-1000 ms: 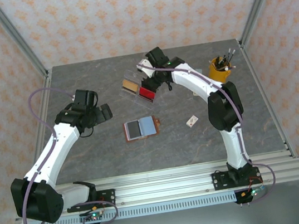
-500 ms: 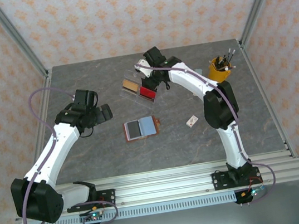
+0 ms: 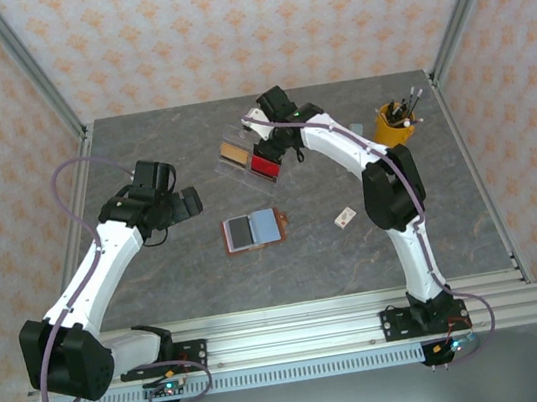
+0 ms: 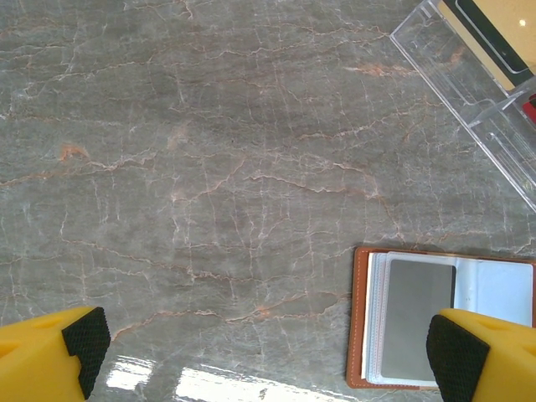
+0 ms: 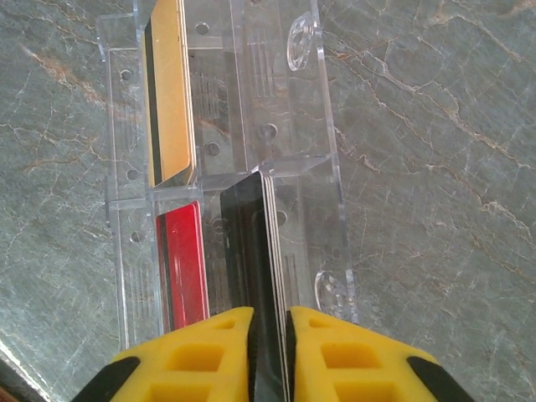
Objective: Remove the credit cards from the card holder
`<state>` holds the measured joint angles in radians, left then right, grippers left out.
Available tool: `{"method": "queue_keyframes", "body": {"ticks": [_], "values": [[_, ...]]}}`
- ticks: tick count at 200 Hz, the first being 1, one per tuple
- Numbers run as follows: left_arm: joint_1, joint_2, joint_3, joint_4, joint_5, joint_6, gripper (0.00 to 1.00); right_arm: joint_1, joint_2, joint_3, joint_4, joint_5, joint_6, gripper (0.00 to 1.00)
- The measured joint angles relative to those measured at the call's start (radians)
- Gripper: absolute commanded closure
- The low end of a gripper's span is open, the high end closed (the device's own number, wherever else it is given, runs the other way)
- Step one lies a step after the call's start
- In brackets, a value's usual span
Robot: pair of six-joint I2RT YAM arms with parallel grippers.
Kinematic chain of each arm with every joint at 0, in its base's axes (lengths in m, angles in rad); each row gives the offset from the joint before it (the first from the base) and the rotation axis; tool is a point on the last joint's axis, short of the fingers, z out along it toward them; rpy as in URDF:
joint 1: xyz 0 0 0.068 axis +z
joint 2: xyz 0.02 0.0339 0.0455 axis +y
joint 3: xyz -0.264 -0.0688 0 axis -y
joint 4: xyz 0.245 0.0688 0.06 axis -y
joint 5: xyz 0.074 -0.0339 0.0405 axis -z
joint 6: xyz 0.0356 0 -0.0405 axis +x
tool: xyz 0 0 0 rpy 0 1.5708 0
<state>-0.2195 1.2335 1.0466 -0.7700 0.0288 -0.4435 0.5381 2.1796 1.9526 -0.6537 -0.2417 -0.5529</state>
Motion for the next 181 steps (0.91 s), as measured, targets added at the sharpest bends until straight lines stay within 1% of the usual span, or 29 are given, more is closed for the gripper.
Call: {"method": "queue_keyframes", "body": {"ticks": [31, 49, 69, 108, 135, 157, 181], "values": [[0.000, 0.000, 0.000, 0.000, 0.010, 0.000, 0.00, 0.000, -0.005, -0.006, 0.021, -0.002, 0.017, 0.74], [0.000, 0.000, 0.000, 0.000, 0.016, 0.000, 0.00, 0.000, -0.040, -0.050, 0.042, -0.007, 0.046, 0.69], [0.000, 0.000, 0.000, 0.000, 0.027, -0.003, 0.00, 0.000, -0.125, -0.121, 0.053, -0.017, 0.113, 0.63], [0.000, 0.018, 0.000, 0.000, 0.069, -0.013, 0.00, 0.009, -0.346, -0.264, 0.079, -0.055, 0.341, 0.50], [0.000, 0.027, 0.000, 0.000, 0.077, -0.031, 0.00, 0.056, -0.422, -0.323, 0.077, -0.068, 0.482, 0.47], [0.000, 0.028, -0.005, 0.004, 0.087, -0.048, 0.00, 0.116, -0.421, -0.365, 0.075, -0.079, 0.582, 0.47], [0.000, 0.028, -0.039, 0.028, 0.111, -0.077, 0.00, 0.159, -0.406, -0.448, 0.093, -0.153, 0.706, 0.49]]}}
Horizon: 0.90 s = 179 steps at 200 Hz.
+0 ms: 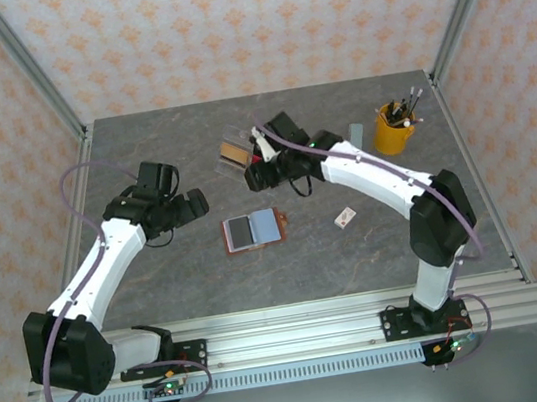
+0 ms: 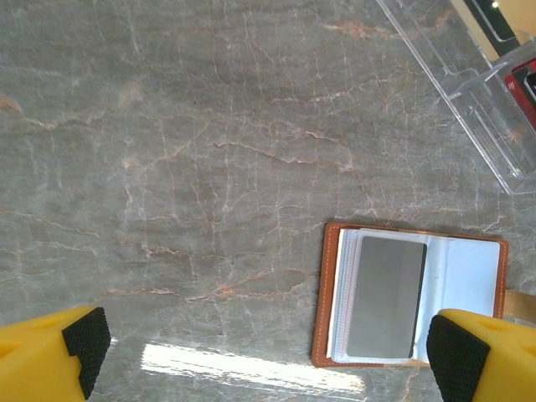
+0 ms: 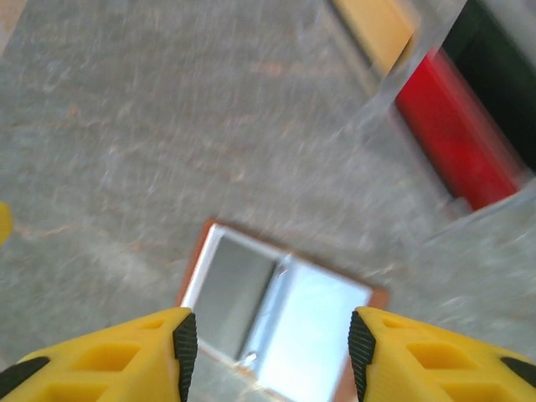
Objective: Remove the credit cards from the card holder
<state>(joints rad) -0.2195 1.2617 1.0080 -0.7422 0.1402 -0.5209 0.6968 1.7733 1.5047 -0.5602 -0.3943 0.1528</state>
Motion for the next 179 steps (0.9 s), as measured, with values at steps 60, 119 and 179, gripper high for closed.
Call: {"method": "queue_keyframes", "body": {"ticks": [60, 119, 179], "values": [[0.000, 0.038, -0.103, 0.112, 0.132, -0.088, 0.06, 0.000, 0.125, -0.188, 0.204, -0.182, 0.316, 0.60], [-0.008, 0.139, -0.145, 0.248, 0.254, -0.146, 0.22, 0.000, 0.227, -0.192, 0.318, -0.278, 0.436, 0.64], [-0.100, 0.255, -0.143, 0.330, 0.294, -0.206, 0.47, 0.000, 0.273, -0.192, 0.352, -0.311, 0.464, 0.71]]}}
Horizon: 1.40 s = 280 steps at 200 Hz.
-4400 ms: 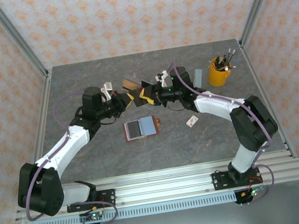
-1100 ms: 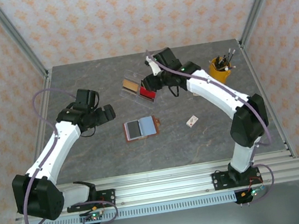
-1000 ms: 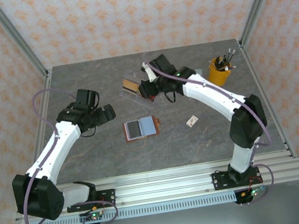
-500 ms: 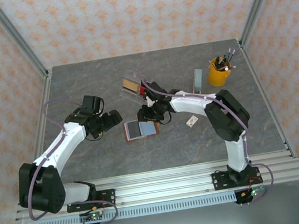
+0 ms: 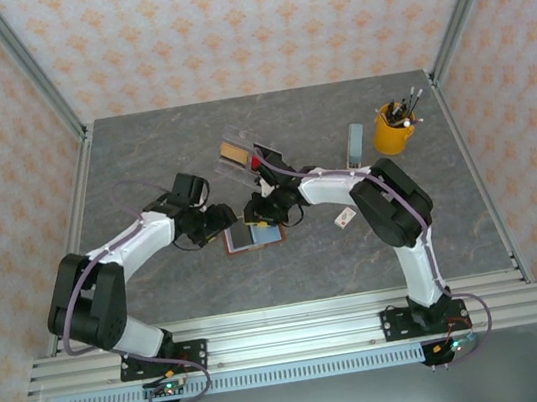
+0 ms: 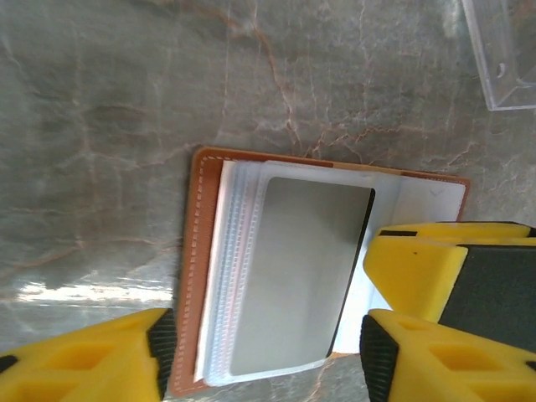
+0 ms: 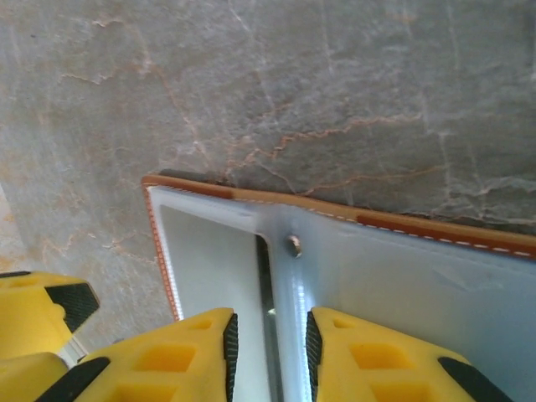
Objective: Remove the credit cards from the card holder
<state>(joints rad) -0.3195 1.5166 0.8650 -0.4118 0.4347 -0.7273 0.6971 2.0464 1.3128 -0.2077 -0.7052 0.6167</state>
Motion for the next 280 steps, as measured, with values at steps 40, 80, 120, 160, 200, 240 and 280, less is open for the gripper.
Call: {"method": "queue_keyframes", "body": {"ticks": [40, 80, 120, 160, 200, 240, 280], "values": [[-0.014, 0.052, 0.002, 0.028, 0.003, -0.024, 0.63, 0.000, 0.006, 0.000, 0.000, -0.011, 0.000, 0.75], [-0.014, 0.061, 0.004, 0.039, 0.003, -0.032, 0.74, 0.000, 0.008, 0.000, 0.008, -0.032, 0.000, 0.76], [-0.014, 0.082, 0.004, 0.038, -0.006, -0.032, 0.79, 0.000, 0.010, 0.000, 0.011, -0.045, 0.000, 0.76], [-0.014, 0.107, 0.004, 0.038, -0.023, -0.031, 0.81, 0.000, 0.012, 0.000, 0.027, -0.069, 0.000, 0.76], [-0.014, 0.115, 0.012, 0.034, -0.030, -0.023, 0.81, 0.000, 0.013, 0.000, 0.034, -0.081, 0.000, 0.75], [-0.014, 0.129, 0.026, 0.034, -0.040, -0.005, 0.82, 0.000, 0.025, 0.000, 0.034, -0.081, 0.000, 0.75], [-0.014, 0.129, 0.026, 0.034, -0.048, -0.005, 0.82, 0.000, 0.027, 0.002, 0.042, -0.098, 0.000, 0.81]]}}
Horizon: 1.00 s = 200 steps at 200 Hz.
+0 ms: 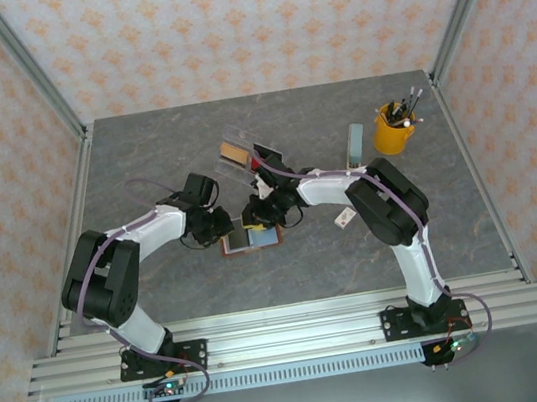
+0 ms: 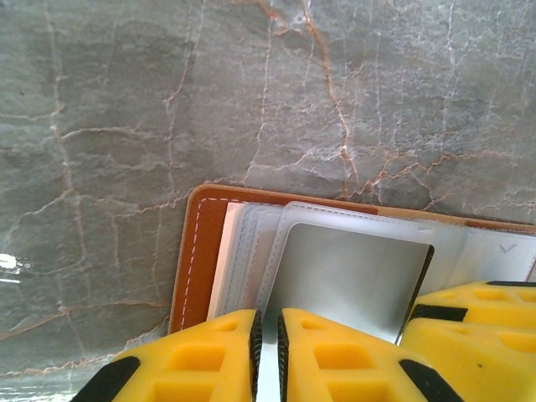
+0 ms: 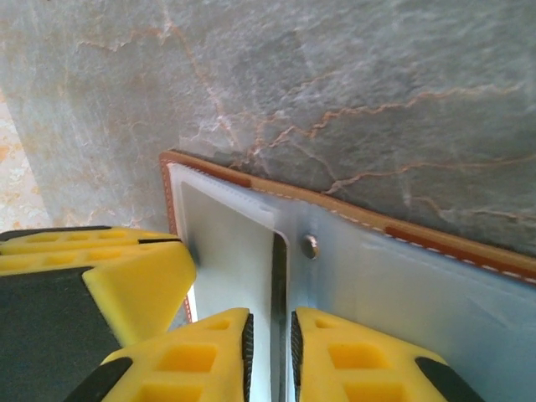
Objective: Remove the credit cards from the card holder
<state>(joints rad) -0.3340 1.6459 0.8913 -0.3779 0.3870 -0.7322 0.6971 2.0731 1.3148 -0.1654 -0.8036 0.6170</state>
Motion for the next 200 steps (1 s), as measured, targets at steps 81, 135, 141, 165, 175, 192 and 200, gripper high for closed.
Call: {"method": "queue_keyframes", "body": {"ticks": [81, 135, 141, 165, 175, 192, 200], "values": [[0.000, 0.002, 0.000, 0.000, -0.010, 0.000, 0.84, -0.002, 0.000, 0.000, 0.026, -0.010, 0.001, 0.83], [0.000, 0.004, 0.000, 0.000, -0.010, 0.000, 0.86, -0.002, 0.014, 0.000, 0.040, -0.014, 0.016, 0.80], [0.000, 0.004, 0.000, 0.000, -0.010, 0.001, 0.86, -0.003, 0.017, 0.000, 0.043, -0.018, 0.018, 0.80], [0.001, 0.005, 0.002, -0.003, -0.011, 0.005, 0.86, -0.011, 0.025, 0.000, 0.066, -0.042, 0.026, 0.80], [0.001, 0.008, 0.006, -0.008, -0.015, 0.008, 0.86, -0.013, 0.027, -0.005, 0.082, -0.050, 0.034, 0.81], [0.002, 0.010, 0.010, -0.011, -0.025, 0.014, 0.87, -0.015, 0.027, -0.020, 0.115, -0.061, 0.045, 0.82], [0.003, 0.011, 0.010, -0.011, -0.027, 0.018, 0.87, -0.016, 0.027, -0.028, 0.130, -0.065, 0.050, 0.83]]}}
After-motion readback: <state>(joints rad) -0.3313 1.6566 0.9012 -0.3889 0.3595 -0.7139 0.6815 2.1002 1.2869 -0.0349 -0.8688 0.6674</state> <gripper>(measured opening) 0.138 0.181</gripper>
